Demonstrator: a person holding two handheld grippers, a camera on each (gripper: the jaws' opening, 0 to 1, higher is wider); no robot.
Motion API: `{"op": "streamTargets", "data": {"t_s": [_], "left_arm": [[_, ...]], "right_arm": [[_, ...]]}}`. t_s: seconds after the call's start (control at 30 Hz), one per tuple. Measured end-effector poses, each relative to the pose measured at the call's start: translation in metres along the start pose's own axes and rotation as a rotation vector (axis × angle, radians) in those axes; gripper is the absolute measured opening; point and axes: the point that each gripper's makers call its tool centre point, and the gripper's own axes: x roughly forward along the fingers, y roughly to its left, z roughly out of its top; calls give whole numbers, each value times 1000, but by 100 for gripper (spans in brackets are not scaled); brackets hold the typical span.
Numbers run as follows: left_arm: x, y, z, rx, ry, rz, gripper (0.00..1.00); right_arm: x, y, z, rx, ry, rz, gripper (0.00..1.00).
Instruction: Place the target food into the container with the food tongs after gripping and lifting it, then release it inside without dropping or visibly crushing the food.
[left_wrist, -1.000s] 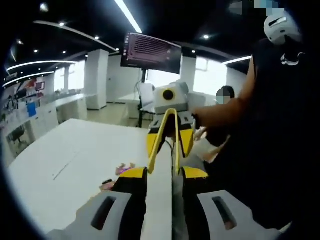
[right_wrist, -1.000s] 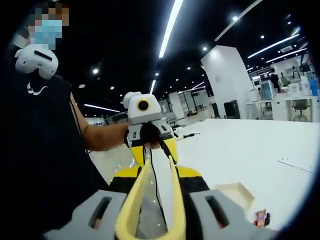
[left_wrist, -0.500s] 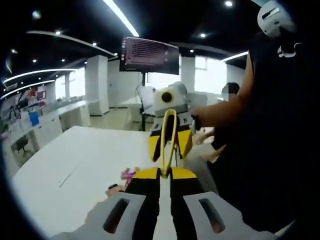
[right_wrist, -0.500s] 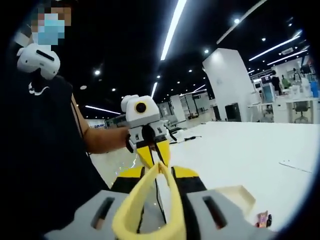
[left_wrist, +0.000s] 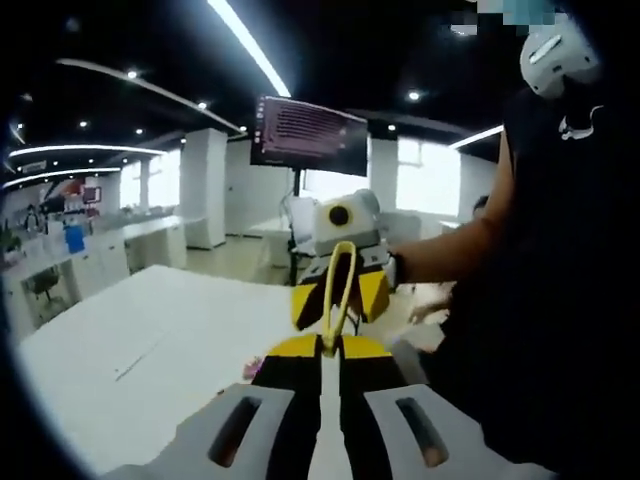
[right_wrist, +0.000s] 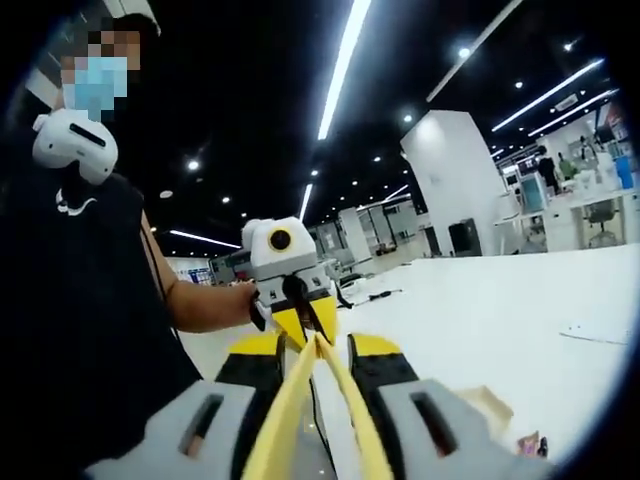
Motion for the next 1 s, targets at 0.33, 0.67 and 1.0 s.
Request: {"op": "streamTargets", "data": {"t_s": [0.33,0.67,1.0], "left_arm": [[-2,0,11,-33,-72,-8,0],[-1,0,9,-48,-80,-8,0],[4,-1,-8,-40,4,-11,20]], "right_arm": [[-1,-4,5,21,-30,-15,33],[0,-4,8,5,-32,-13,20],[1,-3,-2,-51,37,-19,25]]}}
